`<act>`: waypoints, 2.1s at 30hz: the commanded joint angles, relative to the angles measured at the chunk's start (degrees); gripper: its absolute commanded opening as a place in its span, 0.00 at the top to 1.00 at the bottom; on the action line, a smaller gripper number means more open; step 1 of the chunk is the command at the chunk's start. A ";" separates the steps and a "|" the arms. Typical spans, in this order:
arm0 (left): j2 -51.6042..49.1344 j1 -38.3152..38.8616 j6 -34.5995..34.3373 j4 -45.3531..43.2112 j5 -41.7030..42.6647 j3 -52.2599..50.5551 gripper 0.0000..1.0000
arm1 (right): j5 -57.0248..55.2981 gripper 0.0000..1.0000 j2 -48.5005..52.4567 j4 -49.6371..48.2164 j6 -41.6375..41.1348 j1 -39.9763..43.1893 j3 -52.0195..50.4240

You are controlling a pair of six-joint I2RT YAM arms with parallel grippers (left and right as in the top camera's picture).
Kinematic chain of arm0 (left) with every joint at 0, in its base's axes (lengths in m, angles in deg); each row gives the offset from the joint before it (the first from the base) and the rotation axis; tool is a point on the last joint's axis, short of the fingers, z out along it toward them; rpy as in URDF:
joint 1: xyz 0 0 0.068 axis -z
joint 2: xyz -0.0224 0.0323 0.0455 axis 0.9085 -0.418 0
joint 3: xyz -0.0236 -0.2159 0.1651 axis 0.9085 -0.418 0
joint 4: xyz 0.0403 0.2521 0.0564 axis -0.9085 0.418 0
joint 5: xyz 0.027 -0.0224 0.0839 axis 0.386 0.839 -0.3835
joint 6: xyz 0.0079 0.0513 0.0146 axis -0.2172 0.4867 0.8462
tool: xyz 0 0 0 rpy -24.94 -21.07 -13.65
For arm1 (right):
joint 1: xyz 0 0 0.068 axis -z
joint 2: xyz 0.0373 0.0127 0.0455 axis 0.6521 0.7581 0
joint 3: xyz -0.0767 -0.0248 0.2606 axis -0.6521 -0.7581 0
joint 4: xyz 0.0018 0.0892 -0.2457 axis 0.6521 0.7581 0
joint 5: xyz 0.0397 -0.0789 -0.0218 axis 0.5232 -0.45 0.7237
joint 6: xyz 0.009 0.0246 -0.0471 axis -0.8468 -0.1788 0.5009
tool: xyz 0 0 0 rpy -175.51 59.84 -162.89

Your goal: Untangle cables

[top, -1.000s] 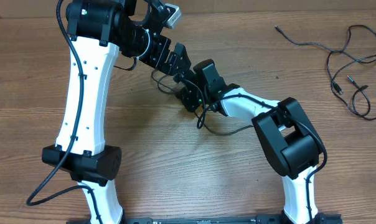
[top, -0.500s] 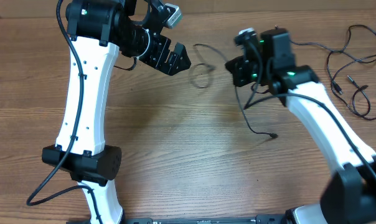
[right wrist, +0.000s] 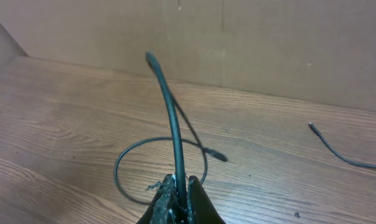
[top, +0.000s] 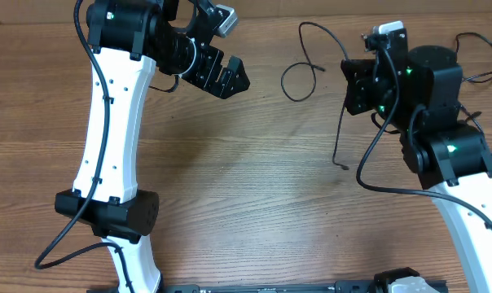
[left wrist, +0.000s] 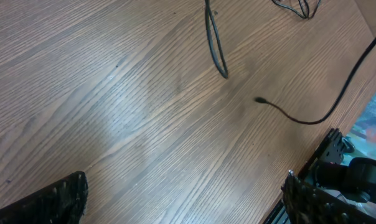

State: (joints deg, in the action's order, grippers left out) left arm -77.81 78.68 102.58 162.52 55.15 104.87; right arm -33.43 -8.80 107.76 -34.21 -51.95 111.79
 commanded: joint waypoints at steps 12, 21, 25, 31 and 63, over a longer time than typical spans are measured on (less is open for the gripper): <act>-0.39 -0.28 1.29 -0.17 0.90 -0.28 0.00 | 7.37 0.96 -0.42 -0.63 -3.28 0.07 0.72; -0.39 1.07 -6.34 -6.45 -4.59 -0.74 0.00 | 14.62 0.96 -0.42 -3.30 -6.21 0.02 0.72; -0.39 4.09 -9.20 -8.13 -8.85 -5.31 0.01 | 16.87 0.96 -0.42 -6.56 -6.62 0.02 0.72; -0.39 7.32 -19.78 -16.65 -10.86 -16.96 0.00 | 16.85 0.96 -0.42 -7.41 -7.89 0.02 0.72; -0.39 4.28 -43.80 -11.65 -46.18 -21.90 0.00 | 16.17 0.96 -0.42 -7.32 -9.33 0.09 0.72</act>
State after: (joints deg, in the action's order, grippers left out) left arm -78.12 85.68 65.36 150.32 11.44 83.21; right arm -16.74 -8.78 100.83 -43.33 -51.95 111.79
